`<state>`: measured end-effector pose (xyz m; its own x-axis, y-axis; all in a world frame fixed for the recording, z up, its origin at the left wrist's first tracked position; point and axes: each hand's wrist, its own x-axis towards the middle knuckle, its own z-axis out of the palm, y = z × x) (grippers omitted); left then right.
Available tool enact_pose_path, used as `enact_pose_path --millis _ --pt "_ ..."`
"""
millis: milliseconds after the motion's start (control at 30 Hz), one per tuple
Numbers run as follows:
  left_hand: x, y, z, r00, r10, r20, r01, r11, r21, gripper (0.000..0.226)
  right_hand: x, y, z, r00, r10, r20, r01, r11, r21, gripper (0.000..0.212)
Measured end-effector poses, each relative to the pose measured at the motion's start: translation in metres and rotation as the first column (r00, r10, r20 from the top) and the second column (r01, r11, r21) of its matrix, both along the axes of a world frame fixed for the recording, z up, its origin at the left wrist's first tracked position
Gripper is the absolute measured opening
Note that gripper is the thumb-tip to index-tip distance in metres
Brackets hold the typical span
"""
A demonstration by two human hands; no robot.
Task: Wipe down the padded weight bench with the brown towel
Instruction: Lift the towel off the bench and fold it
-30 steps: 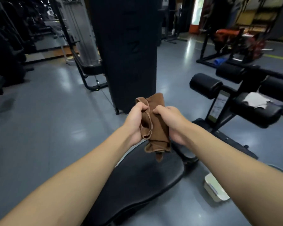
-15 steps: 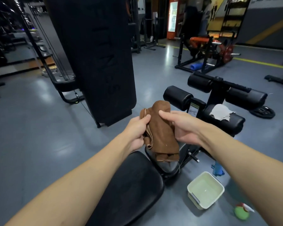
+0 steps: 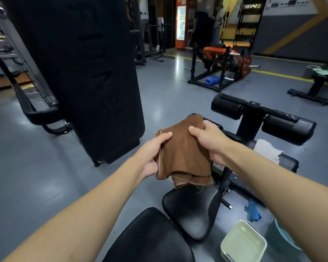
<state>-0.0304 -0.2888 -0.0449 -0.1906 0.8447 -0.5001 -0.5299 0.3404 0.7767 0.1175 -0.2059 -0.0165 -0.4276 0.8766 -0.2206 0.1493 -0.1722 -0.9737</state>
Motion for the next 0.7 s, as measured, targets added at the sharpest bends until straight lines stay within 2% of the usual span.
enact_pose_path --millis 100,267,333,433,500,567,633,700 --pt "-0.007 0.038 -0.02 0.998 0.057 -0.04 -0.058 0.998 -0.025 0.035 -0.005 0.034 -0.01 0.993 -0.018 0.119 0.012 0.999 0.051 0.013" --pt "-0.012 0.101 -0.044 0.986 0.162 0.035 -0.161 0.987 -0.017 0.032 -0.006 0.1 -0.033 0.965 0.148 0.218 -0.103 0.973 -0.207 0.03" --pt "-0.013 0.127 -0.056 0.99 0.14 0.019 -0.139 0.989 -0.044 0.035 -0.007 0.133 -0.053 0.955 0.149 0.258 -0.095 0.973 -0.21 0.024" --pt "-0.01 0.173 -0.08 0.982 0.146 -0.118 -0.162 0.976 -0.143 0.033 -0.013 0.187 -0.084 0.933 0.084 0.351 -0.061 0.995 -0.075 0.011" --pt "-0.005 0.209 -0.095 0.975 0.147 -0.167 -0.18 0.962 -0.203 0.031 -0.017 0.231 -0.103 0.886 0.055 0.461 -0.079 0.996 0.033 0.007" --pt "0.0 0.247 -0.104 0.97 0.16 -0.182 -0.199 0.955 -0.221 0.032 -0.02 0.278 -0.116 0.851 0.038 0.524 -0.099 0.991 0.088 0.01" --pt "0.003 0.288 -0.106 0.957 0.23 -0.174 -0.26 0.95 -0.175 0.036 -0.026 0.326 -0.119 0.839 0.007 0.544 -0.103 0.984 0.146 0.016" --pt "0.0 0.327 -0.108 0.941 0.282 -0.186 -0.309 0.941 -0.139 0.053 -0.036 0.368 -0.116 0.831 -0.061 0.552 -0.112 0.955 0.274 0.03"
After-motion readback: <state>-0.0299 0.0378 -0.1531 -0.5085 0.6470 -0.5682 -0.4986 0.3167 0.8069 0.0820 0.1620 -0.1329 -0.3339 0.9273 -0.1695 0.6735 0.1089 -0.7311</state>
